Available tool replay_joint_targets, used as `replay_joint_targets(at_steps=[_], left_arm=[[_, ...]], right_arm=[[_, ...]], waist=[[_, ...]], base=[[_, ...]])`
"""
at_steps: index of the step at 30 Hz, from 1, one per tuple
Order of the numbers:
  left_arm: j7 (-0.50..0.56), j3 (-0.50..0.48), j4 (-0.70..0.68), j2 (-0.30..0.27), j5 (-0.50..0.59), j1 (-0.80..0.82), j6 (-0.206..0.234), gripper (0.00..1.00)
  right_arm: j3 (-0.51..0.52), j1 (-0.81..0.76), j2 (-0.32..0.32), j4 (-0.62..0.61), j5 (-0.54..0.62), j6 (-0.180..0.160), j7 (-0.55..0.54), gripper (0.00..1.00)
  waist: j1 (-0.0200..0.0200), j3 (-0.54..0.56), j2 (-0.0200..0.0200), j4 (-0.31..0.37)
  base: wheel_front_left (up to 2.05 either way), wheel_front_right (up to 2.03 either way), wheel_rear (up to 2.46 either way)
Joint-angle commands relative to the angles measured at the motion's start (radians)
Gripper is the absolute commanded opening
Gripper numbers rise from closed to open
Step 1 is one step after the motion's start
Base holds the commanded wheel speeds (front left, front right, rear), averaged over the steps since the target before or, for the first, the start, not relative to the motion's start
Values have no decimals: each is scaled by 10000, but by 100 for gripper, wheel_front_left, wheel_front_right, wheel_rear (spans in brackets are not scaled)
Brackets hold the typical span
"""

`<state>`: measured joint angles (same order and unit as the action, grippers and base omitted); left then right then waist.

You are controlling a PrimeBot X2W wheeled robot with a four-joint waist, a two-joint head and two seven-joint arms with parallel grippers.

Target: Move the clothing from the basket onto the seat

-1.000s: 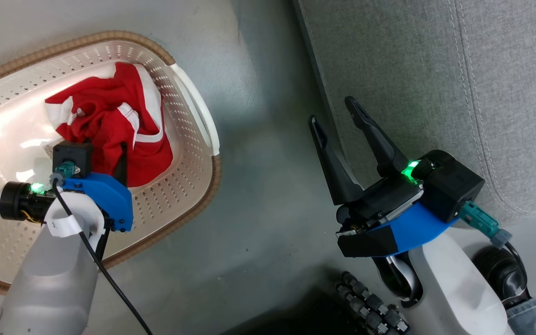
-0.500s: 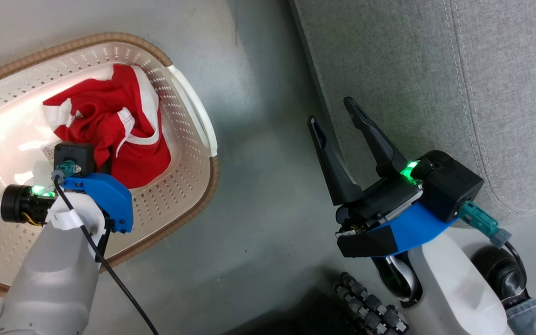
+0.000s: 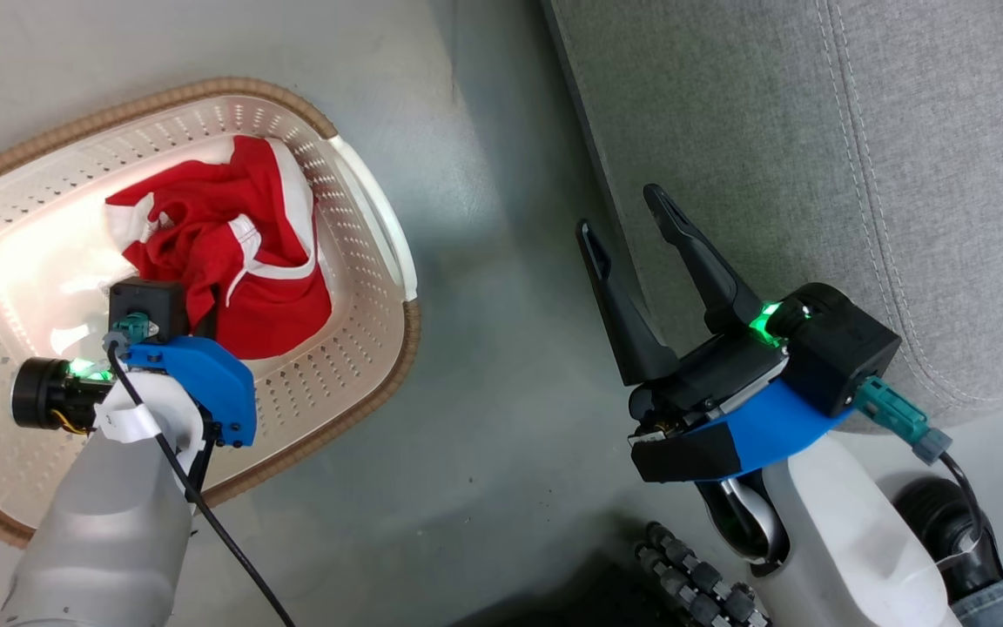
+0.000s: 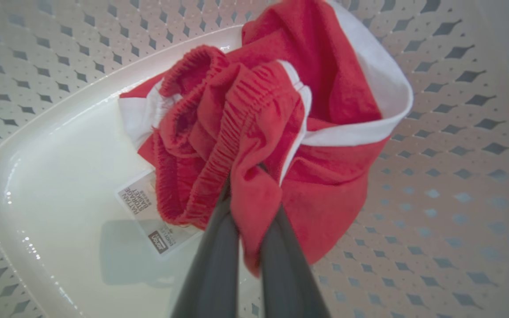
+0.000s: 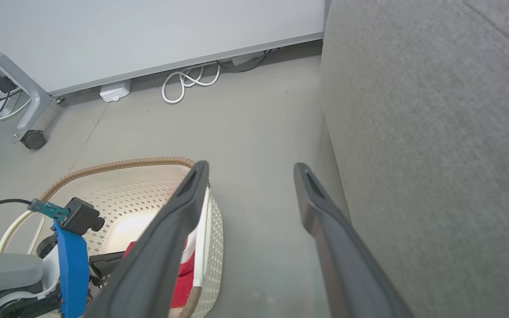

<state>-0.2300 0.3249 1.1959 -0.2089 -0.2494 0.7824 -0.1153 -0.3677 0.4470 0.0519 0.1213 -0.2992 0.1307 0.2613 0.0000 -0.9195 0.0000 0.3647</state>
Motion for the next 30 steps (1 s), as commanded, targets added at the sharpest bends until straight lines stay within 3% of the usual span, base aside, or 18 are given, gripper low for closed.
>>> replay_joint_targets(at_steps=[1, 14, 30], left_arm=[[-79, 36, 60, 30, -63, 130, -77, 0], [-306, 353, 223, 552, -428, -502, -171, 0], [-363, 1608, -1201, 1299, -1380, -2695, -180, 0]], right_arm=[[30, 24, -26, 45, 67, 1, 56, 100], [141, -146, -22, 387, 449, 1, 54, 100], [288, -1177, -14, 1344, 801, 1, -92, 100]], waist=[[0, 117, 0, -63], [0, 1909, 0, -561], [0, 5694, 0, -1897]], base=[[0, 0, 0], [0, 0, 0], [0, 0, 0]])
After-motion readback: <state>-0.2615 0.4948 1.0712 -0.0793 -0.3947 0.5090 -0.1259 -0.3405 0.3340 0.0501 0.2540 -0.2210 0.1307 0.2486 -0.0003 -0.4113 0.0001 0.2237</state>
